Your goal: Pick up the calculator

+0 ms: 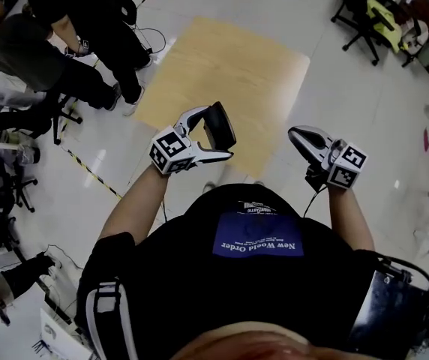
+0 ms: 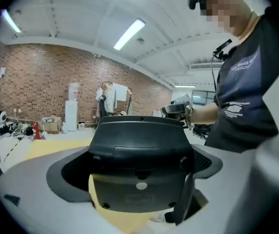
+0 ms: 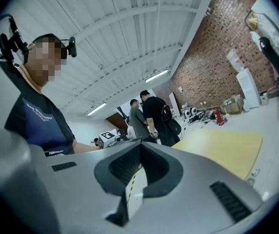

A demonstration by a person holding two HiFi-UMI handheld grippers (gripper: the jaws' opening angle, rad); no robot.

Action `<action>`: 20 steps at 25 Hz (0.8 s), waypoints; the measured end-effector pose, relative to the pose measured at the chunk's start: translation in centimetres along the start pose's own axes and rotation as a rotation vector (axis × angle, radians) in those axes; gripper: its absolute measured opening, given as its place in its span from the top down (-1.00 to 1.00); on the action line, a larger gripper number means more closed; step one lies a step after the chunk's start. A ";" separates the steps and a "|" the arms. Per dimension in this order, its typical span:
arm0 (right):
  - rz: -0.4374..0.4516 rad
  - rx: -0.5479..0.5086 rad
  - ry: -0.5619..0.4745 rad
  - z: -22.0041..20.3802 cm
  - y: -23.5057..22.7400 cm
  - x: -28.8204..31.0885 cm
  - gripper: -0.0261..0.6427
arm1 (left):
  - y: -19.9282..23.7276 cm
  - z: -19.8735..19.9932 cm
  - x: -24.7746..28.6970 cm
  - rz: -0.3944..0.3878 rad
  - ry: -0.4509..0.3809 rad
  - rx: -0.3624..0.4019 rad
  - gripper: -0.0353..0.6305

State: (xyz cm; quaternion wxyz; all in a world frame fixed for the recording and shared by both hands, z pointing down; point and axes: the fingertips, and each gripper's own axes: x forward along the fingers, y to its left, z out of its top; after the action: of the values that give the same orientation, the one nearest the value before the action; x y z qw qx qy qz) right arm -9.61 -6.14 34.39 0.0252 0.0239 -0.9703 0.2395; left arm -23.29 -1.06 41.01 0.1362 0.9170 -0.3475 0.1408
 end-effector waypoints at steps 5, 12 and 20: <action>-0.001 -0.082 -0.015 2.2 2.5 1.8 0.97 | -0.8 1.6 -5.5 0.091 -0.131 -0.084 -0.88; 0.024 -0.183 -0.039 4.7 4.9 4.1 0.97 | -1.2 5.3 -11.4 0.173 -0.367 -0.203 -0.88; -0.012 -0.177 -0.022 3.6 6.0 4.6 0.97 | -4.2 6.0 -13.7 0.168 -0.487 -0.277 -0.88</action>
State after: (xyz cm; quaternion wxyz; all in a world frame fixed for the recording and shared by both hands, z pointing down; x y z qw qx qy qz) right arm -14.69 -2.65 28.71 0.0179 0.0301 -0.9877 0.1522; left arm -29.28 8.09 29.95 0.1606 0.8645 -0.4606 -0.1214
